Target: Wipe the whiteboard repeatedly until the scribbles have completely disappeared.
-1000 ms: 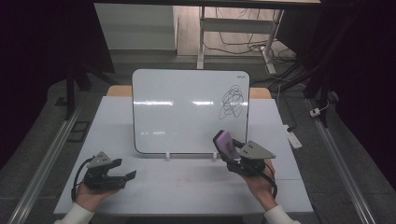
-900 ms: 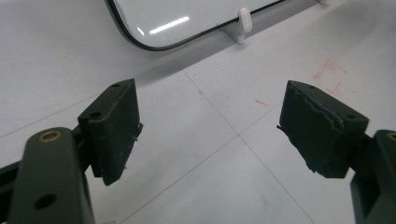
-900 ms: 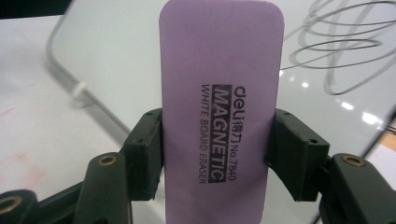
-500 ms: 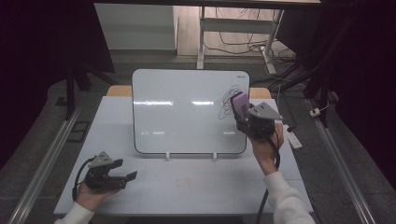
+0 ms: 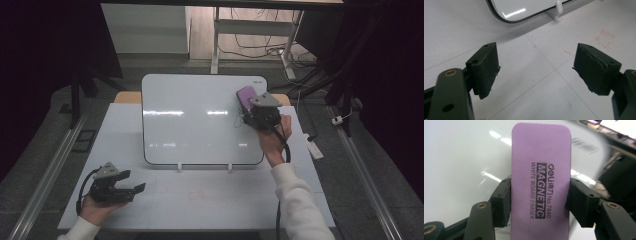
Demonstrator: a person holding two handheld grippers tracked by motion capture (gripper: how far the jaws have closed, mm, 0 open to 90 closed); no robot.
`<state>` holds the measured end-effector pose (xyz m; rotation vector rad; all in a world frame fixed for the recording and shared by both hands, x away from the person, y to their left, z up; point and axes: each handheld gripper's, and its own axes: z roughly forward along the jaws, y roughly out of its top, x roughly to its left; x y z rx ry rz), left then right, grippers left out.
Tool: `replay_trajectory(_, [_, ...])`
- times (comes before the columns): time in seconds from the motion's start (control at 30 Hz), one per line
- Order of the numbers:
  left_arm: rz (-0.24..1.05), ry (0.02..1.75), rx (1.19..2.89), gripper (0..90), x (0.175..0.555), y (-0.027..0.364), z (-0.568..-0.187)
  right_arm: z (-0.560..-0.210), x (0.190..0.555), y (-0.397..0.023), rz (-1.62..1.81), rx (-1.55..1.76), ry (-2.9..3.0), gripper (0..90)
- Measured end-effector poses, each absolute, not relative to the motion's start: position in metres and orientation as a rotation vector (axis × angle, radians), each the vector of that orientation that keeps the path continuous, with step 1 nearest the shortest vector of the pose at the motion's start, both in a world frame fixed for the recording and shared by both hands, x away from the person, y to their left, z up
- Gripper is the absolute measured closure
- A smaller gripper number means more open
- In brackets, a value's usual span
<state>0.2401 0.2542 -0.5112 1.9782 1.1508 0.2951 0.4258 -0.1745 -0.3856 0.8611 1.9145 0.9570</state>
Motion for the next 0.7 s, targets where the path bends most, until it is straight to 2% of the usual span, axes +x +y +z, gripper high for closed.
replay_trajectory(0.27, [0.293, 1.150, 1.980, 20.8, 0.240, 0.253, -0.511, -0.409, 0.404, -0.156, 0.927, 0.755, 2.004, 40.3])
replay_trajectory(0.6, [0.290, 1.155, 1.980, 20.8, 0.240, 0.254, -0.512, -0.370, 0.440, -0.185, 0.944, 0.892, 1.875, 40.1])
replay_trajectory(0.7, [0.291, 1.150, 1.980, 20.9, 0.240, 0.255, -0.511, -0.371, 0.440, -0.179, 0.935, 0.866, 1.880, 40.3])
